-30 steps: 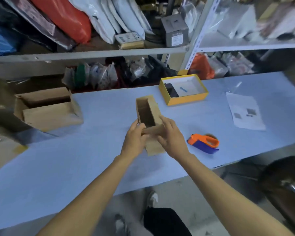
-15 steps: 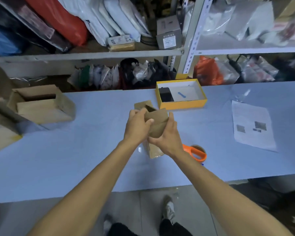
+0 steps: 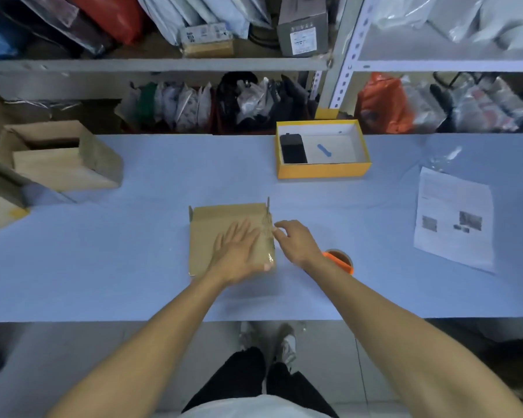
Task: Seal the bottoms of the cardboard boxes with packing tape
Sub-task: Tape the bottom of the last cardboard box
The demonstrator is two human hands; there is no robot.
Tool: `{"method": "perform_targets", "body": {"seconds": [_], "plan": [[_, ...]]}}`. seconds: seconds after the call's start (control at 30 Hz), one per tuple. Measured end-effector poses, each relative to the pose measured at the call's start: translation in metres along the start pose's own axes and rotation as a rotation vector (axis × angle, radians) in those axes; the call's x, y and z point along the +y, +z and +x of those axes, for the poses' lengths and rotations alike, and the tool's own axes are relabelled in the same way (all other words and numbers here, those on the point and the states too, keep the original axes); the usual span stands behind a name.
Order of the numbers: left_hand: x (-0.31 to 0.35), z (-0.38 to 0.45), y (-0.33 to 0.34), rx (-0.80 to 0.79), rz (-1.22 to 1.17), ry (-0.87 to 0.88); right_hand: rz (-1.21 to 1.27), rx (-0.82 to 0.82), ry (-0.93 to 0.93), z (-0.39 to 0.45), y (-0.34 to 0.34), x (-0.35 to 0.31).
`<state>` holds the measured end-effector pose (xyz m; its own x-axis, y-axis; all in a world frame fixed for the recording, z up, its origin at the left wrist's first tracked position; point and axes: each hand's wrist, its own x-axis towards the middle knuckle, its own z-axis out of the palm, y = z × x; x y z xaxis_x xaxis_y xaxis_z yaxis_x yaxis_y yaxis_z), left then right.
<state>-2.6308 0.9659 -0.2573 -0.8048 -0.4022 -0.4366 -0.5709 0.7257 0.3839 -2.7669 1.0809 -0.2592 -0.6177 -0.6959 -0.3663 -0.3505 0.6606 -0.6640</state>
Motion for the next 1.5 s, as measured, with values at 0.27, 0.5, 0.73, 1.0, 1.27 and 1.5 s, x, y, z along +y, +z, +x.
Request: {"method": "perform_targets", "body": {"seconds": [0.27,0.5,0.73,1.0,1.27,1.5], "plan": [[-0.009,0.013,0.026,0.100,0.229,0.135,-0.419,0.077,0.112,-0.041,-0.012,0.070],[-0.004,0.014,0.023,0.040,0.245,0.238,-0.564,0.046,0.146,-0.048,0.005,0.092],[0.023,0.016,0.024,0.041,0.101,0.236,-0.076,0.283,0.091,-0.039,-0.034,0.085],[0.058,0.039,-0.007,0.044,-0.978,-0.046,-0.011,0.151,-0.109,-0.046,-0.060,0.079],[0.055,0.040,0.002,0.065,-1.016,-0.145,0.054,0.137,-0.265,-0.036,-0.061,0.084],[0.056,0.035,-0.006,-0.075,-1.077,-0.135,0.133,0.069,-0.318,-0.024,-0.066,0.080]]}}
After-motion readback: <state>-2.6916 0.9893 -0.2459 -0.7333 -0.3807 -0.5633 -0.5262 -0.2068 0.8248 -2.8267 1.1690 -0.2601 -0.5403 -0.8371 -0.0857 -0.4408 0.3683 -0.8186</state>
